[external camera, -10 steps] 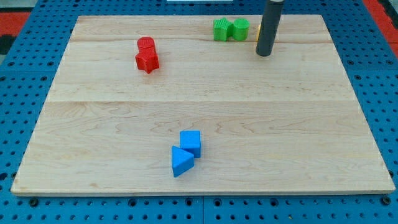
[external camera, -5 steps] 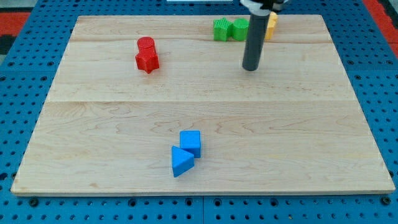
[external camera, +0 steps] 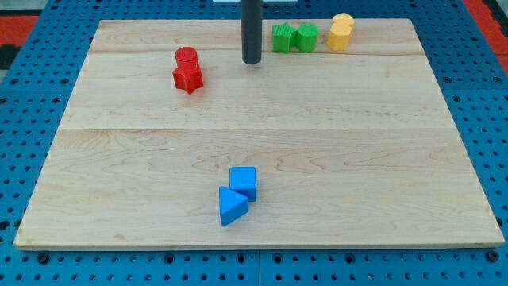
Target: Push the green blocks into the yellow hexagon
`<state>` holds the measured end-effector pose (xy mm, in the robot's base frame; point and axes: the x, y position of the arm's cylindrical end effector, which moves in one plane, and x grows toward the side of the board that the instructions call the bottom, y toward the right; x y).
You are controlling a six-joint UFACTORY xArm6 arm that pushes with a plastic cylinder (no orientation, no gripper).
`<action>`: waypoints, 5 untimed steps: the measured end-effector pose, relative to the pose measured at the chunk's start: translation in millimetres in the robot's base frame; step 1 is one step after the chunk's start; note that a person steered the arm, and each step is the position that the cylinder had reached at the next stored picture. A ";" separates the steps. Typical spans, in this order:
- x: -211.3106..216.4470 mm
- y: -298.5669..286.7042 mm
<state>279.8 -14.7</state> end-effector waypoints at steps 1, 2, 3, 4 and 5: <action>-22.5 -28.6; -46.2 -19.2; -46.8 19.6; -44.2 42.6; -42.1 63.7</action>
